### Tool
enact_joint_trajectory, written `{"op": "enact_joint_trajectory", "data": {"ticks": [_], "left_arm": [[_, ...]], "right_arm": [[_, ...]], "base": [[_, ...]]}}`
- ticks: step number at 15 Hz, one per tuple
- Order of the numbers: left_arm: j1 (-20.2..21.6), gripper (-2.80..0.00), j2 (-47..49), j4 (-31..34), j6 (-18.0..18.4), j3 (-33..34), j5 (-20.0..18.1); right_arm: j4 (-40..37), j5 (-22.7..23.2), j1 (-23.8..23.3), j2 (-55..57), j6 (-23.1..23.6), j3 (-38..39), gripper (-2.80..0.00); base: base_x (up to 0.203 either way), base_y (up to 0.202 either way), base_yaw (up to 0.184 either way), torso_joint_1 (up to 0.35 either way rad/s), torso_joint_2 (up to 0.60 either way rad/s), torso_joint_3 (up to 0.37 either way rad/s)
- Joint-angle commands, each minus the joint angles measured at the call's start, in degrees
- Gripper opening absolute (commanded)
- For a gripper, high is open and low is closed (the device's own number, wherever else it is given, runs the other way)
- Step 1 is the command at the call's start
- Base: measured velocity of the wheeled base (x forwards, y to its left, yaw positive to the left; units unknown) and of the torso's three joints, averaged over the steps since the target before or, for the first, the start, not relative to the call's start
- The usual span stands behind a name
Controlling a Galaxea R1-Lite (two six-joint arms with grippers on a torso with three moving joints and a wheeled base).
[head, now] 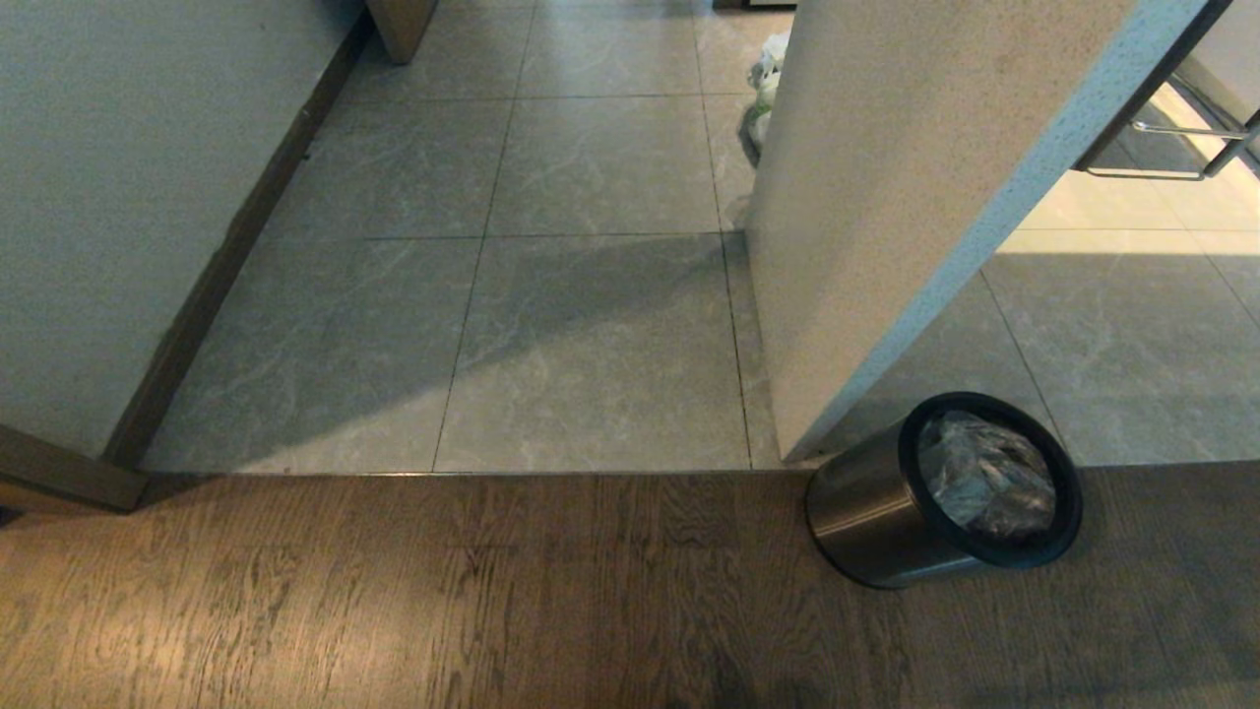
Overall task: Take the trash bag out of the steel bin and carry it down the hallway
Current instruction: Place the outer trash can on the ground
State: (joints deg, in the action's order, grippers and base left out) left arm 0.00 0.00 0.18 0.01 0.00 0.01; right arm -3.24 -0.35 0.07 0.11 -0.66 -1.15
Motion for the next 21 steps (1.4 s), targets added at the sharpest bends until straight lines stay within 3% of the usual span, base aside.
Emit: {"op": "enact_joint_trajectory", "data": {"ticks": [1, 14, 18, 21], "left_arm": [[0.00, -2.80, 0.00, -0.01, -0.01, 0.00, 0.07], [0.00, -2.80, 0.00, -0.01, -0.01, 0.00, 0.07], [0.00, -2.80, 0.00, -0.01, -0.01, 0.00, 0.00], [0.00, -2.80, 0.00, -0.01, -0.01, 0.00, -0.01]], "right_arm": [[-0.01, 0.28, 0.01, -0.02, 0.86, 0.00, -2.80], [0.30, -0.31, 0.01, -0.06, 0.40, -1.60, -2.80], [-11.79, -0.08, 0.01, 8.13, -2.21, -20.50, -2.80], [-23.33, 0.08, 0.03, 27.96, -5.24, -38.30, -2.80]], "base": [[0.000, 0.000, 0.000, 0.000, 0.00, 0.000], [0.000, 0.000, 0.000, 0.000, 0.00, 0.000], [0.000, 0.000, 0.000, 0.000, 0.00, 0.000], [0.000, 0.000, 0.000, 0.000, 0.00, 0.000]]}}
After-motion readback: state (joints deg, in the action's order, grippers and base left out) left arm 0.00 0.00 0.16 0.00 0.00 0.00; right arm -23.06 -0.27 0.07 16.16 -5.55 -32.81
